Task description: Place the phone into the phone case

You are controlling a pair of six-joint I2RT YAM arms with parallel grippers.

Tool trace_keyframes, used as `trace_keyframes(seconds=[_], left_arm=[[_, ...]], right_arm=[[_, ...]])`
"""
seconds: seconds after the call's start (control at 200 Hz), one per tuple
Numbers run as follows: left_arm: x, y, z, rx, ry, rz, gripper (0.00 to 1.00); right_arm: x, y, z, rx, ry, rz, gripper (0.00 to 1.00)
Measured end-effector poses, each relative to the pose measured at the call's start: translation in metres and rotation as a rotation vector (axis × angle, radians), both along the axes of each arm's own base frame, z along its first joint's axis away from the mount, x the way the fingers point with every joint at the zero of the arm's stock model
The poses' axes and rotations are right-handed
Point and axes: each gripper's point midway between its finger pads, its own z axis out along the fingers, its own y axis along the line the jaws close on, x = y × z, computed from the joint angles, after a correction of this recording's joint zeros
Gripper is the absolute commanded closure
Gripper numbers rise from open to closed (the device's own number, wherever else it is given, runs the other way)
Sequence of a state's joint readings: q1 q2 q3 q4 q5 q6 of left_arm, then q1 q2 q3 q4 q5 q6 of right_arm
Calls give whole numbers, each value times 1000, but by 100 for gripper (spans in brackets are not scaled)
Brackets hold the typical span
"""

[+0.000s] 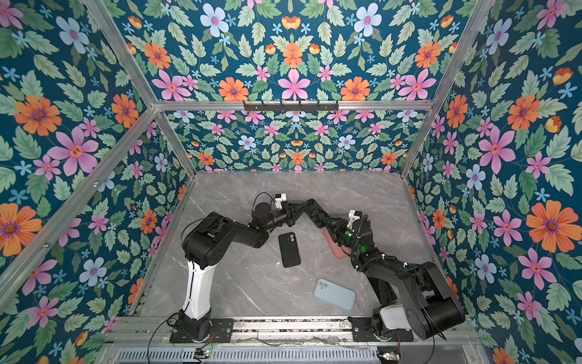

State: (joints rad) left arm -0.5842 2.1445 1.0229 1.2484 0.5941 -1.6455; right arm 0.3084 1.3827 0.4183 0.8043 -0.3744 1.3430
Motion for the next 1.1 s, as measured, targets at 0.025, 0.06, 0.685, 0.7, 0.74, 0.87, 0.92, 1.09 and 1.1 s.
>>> trace_keyframes(seconds=[0.025, 0.06, 0.685, 0.7, 0.74, 0.87, 0.92, 1.09, 1.1], left_arm=[[0, 0, 0, 0, 0, 0, 100], [0, 0, 0, 0, 0, 0, 100], [-1, 2, -1, -7, -4, 11, 100], [-1, 2, 0, -8, -5, 11, 100], [-1, 3, 0, -9, -5, 14, 100], [-1, 4, -2, -14, 15, 19, 100], [0, 5, -2, -17, 21, 24, 100], [7, 4, 8, -32, 5, 31, 88], [7, 4, 8, -33, 3, 31, 86]], right_arm=[[0, 1, -1, 1, 1, 3, 67], [0, 2, -1, 7, 1, 8, 69], [1, 4, 2, 41, -6, 9, 84], [1, 4, 2, 41, -6, 9, 85], [1, 5, 3, 46, -8, 9, 86], [1, 6, 7, 67, -12, 8, 97], [3, 7, 10, 69, -15, 7, 100], [8, 13, 24, 61, -38, 4, 100], [8, 13, 25, 57, -40, 4, 100]])
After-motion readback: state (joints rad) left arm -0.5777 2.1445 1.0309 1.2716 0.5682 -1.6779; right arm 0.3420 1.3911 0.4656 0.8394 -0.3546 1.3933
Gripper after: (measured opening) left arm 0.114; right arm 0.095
